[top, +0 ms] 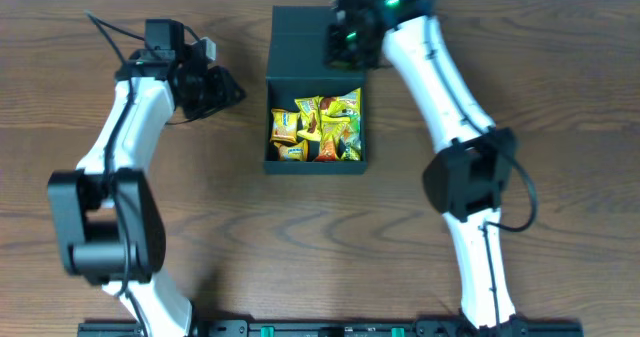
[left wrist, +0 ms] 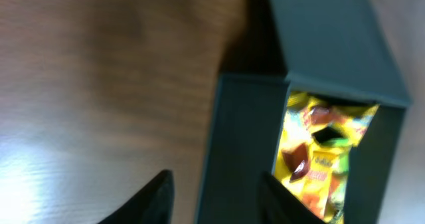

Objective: Pack container
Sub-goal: 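Move both grippers to the box lid's back edge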

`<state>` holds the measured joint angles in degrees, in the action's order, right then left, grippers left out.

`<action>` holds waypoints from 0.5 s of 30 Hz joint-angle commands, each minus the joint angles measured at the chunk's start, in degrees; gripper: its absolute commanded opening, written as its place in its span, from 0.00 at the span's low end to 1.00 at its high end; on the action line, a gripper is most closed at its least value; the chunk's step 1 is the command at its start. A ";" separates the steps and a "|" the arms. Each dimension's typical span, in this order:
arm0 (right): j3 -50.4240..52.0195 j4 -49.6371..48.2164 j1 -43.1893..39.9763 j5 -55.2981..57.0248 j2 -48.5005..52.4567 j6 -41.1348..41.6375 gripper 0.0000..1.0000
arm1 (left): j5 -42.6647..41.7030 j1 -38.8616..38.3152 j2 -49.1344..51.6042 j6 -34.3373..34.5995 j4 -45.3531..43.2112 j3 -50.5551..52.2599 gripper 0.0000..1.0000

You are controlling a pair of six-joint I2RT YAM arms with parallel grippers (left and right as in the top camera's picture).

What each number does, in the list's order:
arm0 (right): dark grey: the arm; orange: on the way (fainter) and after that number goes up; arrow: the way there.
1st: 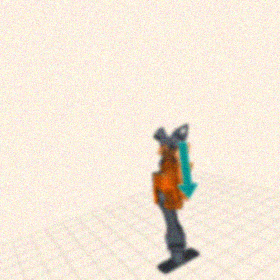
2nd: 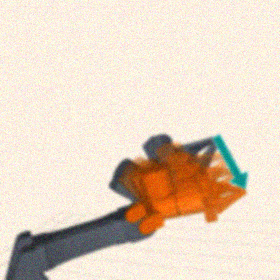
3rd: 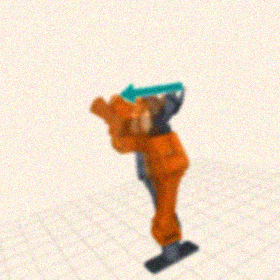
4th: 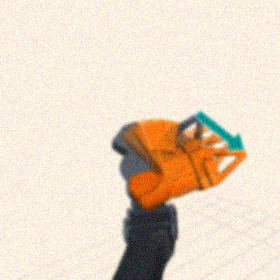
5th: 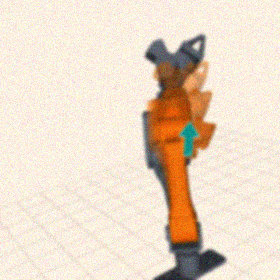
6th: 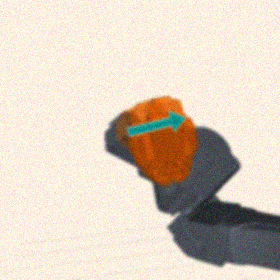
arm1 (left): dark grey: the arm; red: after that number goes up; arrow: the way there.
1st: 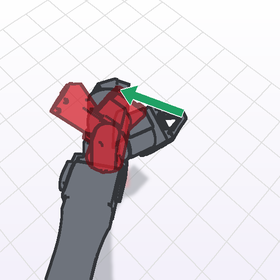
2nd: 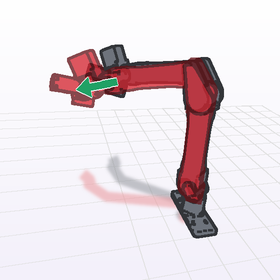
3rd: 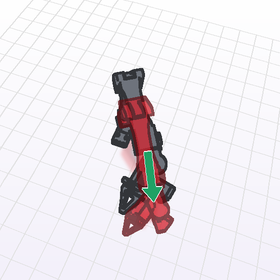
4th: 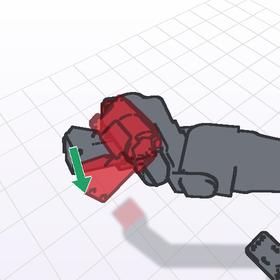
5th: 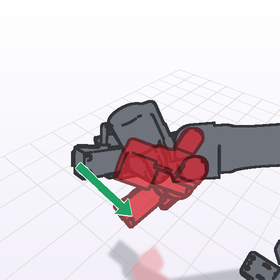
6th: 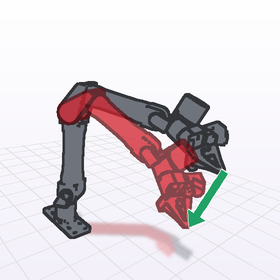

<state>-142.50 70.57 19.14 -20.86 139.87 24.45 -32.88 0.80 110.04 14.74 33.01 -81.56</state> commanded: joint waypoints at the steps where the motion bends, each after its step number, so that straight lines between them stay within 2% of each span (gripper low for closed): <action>1: -0.96 -1.20 -5.11 -5.68 0.26 -4.70 0.01 | -11.80 -0.02 2.23 3.23 -4.76 0.13 0.22; 2: -0.96 -2.21 -6.43 -7.06 0.26 -5.92 0.01 | -11.61 -0.02 2.47 4.96 -7.06 0.13 0.11; 3: -0.96 -3.13 -7.63 -8.17 0.26 -6.40 0.01 | -11.52 0.04 2.47 6.36 -10.05 0.13 0.06; 5: -0.96 -4.72 -9.94 -9.51 0.28 -6.75 0.01 | -11.45 0.39 2.45 9.09 -16.00 -0.02 0.06; 9: -0.96 -8.31 -13.40 -11.23 0.28 -6.73 0.01 | -7.15 1.88 2.47 20.44 -26.40 -0.02 0.06; 15: -0.92 -13.73 -17.33 -13.84 3.48 -3.39 0.01 | -6.97 3.74 2.56 25.49 -36.15 -0.09 0.06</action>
<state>-142.52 57.65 3.42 -31.66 140.44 19.38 -40.45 4.01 113.03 36.58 -2.04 -81.06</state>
